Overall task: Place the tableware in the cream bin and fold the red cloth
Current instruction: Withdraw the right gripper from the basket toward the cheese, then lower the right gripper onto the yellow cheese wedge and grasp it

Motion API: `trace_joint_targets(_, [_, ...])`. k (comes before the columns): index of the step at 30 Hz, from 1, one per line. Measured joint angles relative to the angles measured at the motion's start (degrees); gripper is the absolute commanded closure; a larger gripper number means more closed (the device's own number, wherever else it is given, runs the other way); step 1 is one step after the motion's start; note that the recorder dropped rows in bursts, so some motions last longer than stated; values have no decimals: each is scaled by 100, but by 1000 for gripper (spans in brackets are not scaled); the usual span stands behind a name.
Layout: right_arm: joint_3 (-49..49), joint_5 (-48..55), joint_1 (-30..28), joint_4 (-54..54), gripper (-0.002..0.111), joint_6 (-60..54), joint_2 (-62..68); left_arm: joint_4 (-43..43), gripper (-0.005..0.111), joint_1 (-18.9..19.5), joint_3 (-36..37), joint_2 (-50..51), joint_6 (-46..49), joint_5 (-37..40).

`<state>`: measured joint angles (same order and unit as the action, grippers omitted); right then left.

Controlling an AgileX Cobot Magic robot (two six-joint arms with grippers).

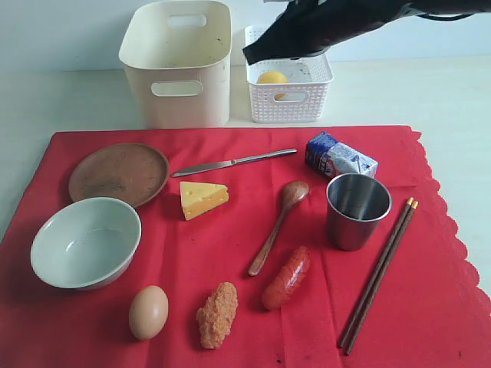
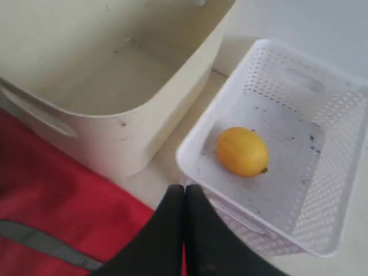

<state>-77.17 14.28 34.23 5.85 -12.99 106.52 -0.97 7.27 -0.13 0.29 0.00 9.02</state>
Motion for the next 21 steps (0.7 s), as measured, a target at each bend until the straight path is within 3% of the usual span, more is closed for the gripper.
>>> trace_joint_targets(8, [66,14,744,-18,108,-263,-9,0,106,0,0,0,0,0])
trace_joint_targets(21, [66,943,1397,-43,106,-526,335,0,106,0,0,0,0,0])
